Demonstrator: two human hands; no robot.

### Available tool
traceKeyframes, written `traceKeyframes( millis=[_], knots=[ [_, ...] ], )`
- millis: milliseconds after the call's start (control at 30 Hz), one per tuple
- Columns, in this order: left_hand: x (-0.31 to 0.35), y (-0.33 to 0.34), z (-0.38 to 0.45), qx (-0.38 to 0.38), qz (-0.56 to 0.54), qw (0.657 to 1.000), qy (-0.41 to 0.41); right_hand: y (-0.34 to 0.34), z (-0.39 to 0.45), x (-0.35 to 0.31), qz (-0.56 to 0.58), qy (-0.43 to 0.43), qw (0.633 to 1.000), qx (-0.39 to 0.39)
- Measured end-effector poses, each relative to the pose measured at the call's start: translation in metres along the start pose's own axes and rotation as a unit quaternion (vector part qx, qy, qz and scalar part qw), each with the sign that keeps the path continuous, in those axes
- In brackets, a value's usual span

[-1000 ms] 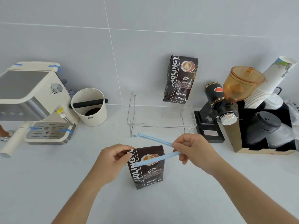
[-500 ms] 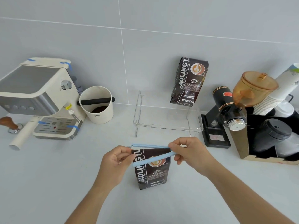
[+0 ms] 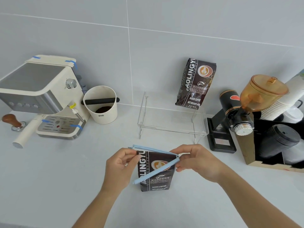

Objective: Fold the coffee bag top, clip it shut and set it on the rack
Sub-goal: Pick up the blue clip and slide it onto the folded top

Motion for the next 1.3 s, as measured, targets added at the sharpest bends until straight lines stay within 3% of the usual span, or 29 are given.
traceKeyframes(
  millis=[100, 633, 867, 933, 1100, 1300],
  knots=[
    [0.000, 0.000, -0.001, -0.001, 0.001, 1.000, 0.001, 0.000, 0.001, 0.004, -0.037, -0.013, 0.999, 0.029],
    [0.003, -0.010, -0.005, -0.090, -0.050, 0.993, -0.061, 0.009, -0.002, 0.012, 0.042, -0.087, 0.989, 0.111],
    [0.011, -0.035, -0.010, -0.013, 0.064, 0.998, 0.026, 0.019, -0.007, 0.009, 0.051, -0.143, 0.980, 0.127],
    [0.011, -0.039, -0.002, -0.046, 0.101, 0.993, 0.045, 0.020, -0.007, 0.011, 0.069, -0.145, 0.978, 0.130],
    [0.014, -0.029, 0.021, -0.247, 0.200, 0.948, 0.032, 0.020, -0.004, 0.018, 0.078, -0.144, 0.977, 0.139],
    [0.018, -0.026, 0.031, -0.256, 0.200, 0.944, 0.054, 0.018, -0.002, 0.017, 0.055, -0.147, 0.975, 0.156]
  ],
)
Point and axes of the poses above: each hand's wrist, its own z-axis towards the middle knuckle, its own y-axis out of the palm, x = y × z, the point moved 4 cm from there along z, towards the middle knuckle, and after that the axes turned 11 degrees about y, right-handed, at the moved point
